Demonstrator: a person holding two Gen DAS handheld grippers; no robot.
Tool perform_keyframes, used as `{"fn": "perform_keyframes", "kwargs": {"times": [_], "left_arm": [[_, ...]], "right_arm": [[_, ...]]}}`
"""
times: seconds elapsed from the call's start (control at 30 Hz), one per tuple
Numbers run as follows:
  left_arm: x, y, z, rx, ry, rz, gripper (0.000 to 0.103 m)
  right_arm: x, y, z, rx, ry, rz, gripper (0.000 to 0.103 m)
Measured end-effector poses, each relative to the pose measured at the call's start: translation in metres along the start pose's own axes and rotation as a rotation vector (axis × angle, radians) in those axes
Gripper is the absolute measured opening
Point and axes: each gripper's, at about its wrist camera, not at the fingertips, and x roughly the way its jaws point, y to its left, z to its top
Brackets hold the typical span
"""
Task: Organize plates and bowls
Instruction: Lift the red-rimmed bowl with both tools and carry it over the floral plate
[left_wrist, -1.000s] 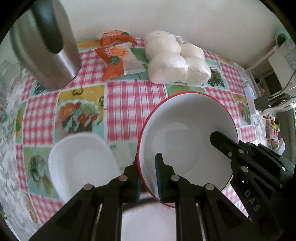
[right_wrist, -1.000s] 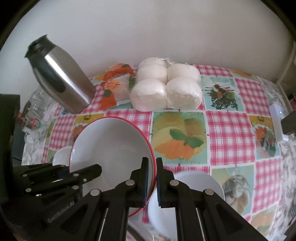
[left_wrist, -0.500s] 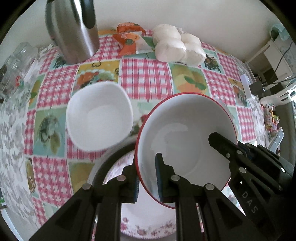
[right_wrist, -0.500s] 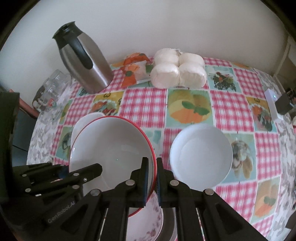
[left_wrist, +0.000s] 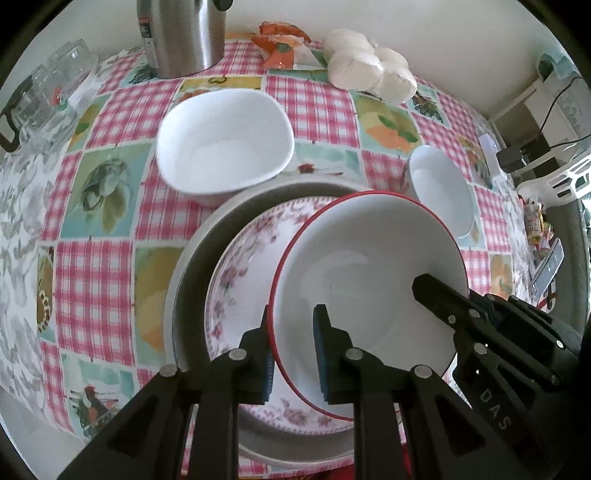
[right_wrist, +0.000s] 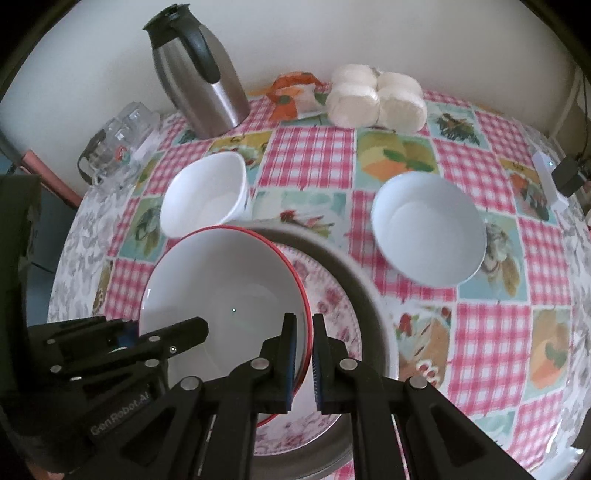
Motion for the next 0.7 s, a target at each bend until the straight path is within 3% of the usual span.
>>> {"fn": "perform_keyframes", "kwargs": {"times": [0.7], "left_arm": [[0.009, 0.005, -0.01, -0.017, 0.041, -0.004, 0.019]], "right_arm": [[0.012, 0.007, -0.016, -0.01, 0.044, 0.005, 0.01]]}}
